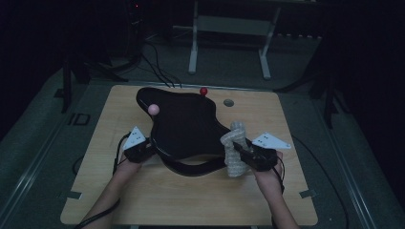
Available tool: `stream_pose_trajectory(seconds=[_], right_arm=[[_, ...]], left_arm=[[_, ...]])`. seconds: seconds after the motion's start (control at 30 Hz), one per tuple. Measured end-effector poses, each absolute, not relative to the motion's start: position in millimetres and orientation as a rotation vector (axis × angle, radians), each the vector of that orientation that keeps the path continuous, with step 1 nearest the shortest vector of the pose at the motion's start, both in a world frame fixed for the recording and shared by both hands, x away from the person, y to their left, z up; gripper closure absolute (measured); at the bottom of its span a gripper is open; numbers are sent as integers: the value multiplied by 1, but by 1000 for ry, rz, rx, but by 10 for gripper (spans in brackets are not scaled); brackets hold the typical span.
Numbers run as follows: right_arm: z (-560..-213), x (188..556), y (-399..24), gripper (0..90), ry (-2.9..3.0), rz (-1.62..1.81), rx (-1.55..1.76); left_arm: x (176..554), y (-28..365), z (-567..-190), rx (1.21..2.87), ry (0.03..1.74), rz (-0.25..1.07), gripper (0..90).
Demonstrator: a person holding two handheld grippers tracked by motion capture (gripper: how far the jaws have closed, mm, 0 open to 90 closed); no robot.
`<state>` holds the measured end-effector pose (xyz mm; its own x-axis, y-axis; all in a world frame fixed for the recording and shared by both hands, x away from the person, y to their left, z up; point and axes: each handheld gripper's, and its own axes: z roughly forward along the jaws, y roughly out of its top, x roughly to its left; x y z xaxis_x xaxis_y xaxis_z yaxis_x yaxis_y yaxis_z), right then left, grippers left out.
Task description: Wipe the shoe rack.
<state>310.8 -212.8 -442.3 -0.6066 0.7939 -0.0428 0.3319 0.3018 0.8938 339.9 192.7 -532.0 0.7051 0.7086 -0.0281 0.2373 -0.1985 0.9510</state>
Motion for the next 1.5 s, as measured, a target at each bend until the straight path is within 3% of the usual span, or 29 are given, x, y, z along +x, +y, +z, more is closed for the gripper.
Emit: stream_pose_trajectory(seconds=[0.47,0.57,1.0,1.27,1.5], right_arm=[[-440,325,-212,680,2081,1227,1014],[-439,326,-212,680,2082,1230,1017],[-431,287,-227,687,2066,1288,970],[-437,274,-233,687,2051,1285,976],[-447,277,-245,687,2033,1266,1037]], left_arm=[[308,191,-535,1750,721,508,738],[305,193,-530,1714,723,506,609],[292,197,-484,1603,712,568,503],[295,191,-477,1604,737,594,529],[294,189,-475,1579,726,603,638]])
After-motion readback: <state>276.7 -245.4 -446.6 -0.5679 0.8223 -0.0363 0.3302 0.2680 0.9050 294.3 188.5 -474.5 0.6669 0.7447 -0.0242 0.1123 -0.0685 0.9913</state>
